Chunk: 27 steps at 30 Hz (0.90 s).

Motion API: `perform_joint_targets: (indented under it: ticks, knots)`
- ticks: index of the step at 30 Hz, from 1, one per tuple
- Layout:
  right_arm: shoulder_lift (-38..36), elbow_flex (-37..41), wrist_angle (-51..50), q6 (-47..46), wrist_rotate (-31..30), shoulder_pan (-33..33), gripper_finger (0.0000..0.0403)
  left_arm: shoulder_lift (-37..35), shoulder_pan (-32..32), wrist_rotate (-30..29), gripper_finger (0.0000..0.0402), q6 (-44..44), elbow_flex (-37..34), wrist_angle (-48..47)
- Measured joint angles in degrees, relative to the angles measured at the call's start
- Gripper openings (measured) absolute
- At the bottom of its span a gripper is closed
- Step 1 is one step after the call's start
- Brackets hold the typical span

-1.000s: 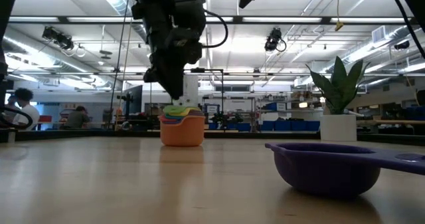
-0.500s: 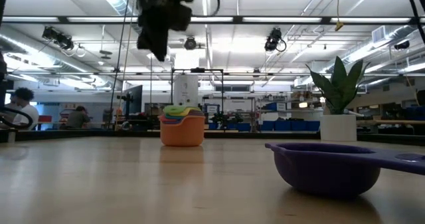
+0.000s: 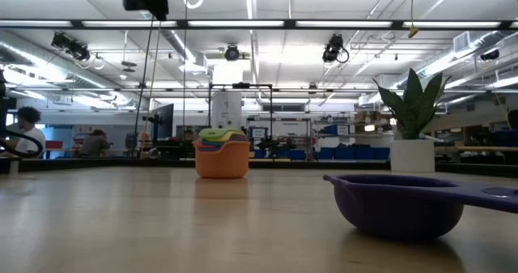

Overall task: Nest measuring cups in basket
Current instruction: Stack the dark blue measuring cup on top of the green measuring cup

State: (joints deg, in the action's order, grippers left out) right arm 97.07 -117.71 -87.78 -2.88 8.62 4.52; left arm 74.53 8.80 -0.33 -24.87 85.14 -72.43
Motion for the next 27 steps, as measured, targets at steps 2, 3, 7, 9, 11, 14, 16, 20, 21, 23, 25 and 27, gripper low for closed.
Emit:
perform_joint_targets:
  ticks: [2, 3, 7, 9, 11, 14, 16, 20, 21, 23, 25, 27]
  knots:
    - [-0.07, 2.23, 3.16, -2.63, 0.09, 2.64, 0.0, -1.87, -1.27, -0.51, 0.0091, -0.57, 0.0, -0.43]
    - [-0.06, 3.25, 5.09, -3.62, 0.09, 3.94, 0.0, -2.66, -2.16, -0.75, 0.0091, -1.1, 0.0, -0.56]
    - [-0.01, 6.16, 10.97, -7.52, -1.94, 9.06, 0.0, -5.04, -5.73, -2.93, 0.0091, -1.96, 0.0, -1.31]
    - [-0.13, 7.12, 11.42, -10.46, -4.42, 11.04, 0.0, -5.83, -7.46, -3.75, 0.0091, -2.54, 0.0, -2.04]
    - [-0.43, 7.87, 12.14, -13.07, -6.66, 12.42, 0.0, -6.18, -9.07, -4.58, 0.0091, -3.43, 0.0, -2.23]
    - [-1.25, 9.81, 12.73, -15.43, -8.46, 14.19, 0.0, -6.55, -11.15, -5.04, 0.0091, -5.15, -0.02, -2.44]
    - [-1.71, 12.2, 13.56, -17.17, -8.85, 15.37, 0.0, -6.52, -12.51, -5.05, 0.0091, -6.53, -0.02, -2.44]
    - [-4.01, 19.55, 20.59, -18.59, -8.63, 17.74, 0.0, -6.49, -15.36, -6.19, 0.0091, -9.3, -0.02, -2.44]
    - [-4.96, 21.76, 23.3, -18.64, -8.61, 18.37, 0.0, -6.49, -16.1, -6.59, 0.0091, -10.12, -0.02, -2.4]
    - [-7.05, 26.26, 29.37, -18.84, -8.32, 19.2, 0.0, -6.48, -17.37, -7.44, 0.0091, -11.77, -0.02, -2.42]
    - [-9.15, 30.73, 35.18, -19.66, -7.92, 19.75, 0.0, -6.48, -18.57, -7.77, 0.0091, -13.73, -0.02, -2.4]
    - [-11.07, 35.05, 39.4, -20.45, -7.54, 20.18, 0.0, -6.48, -19.84, -7.83, 0.0091, -15.55, -0.02, -2.42]
